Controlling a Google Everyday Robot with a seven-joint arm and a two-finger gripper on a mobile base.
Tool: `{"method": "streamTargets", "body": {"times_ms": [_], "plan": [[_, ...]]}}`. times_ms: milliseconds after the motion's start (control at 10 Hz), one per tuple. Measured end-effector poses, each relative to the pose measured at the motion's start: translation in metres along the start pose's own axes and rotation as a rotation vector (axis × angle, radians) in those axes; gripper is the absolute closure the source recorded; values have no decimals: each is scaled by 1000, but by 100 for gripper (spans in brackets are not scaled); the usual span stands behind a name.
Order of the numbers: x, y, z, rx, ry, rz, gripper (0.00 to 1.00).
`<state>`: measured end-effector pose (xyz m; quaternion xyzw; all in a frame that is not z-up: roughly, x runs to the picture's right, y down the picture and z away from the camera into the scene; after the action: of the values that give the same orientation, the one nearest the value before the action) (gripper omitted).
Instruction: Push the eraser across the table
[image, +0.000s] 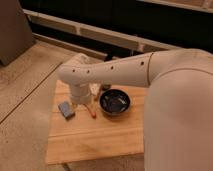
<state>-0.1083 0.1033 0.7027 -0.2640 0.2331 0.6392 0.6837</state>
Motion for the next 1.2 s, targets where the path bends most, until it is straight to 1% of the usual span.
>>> {"method": "streamTargets", "body": {"times_ms": [200, 300, 500, 600, 700, 800, 900, 1000, 1100, 1200], "plan": [[0, 0, 0, 0, -1, 0, 35], [-1, -2, -1, 5, -8, 2, 35], [-5, -8, -5, 21, -44, 15, 35], [-13, -11, -13, 22, -111, 24, 35], [-20, -9, -19, 5, -161, 26, 35], [-24, -8, -24, -7, -192, 22, 35], [-30, 2, -45, -56, -322, -35, 35], [-32, 2, -56, -88, -382, -62, 35], [-32, 4, -61, -101, -407, -78, 35], [-32, 5, -62, -105, -414, -87, 35]]}}
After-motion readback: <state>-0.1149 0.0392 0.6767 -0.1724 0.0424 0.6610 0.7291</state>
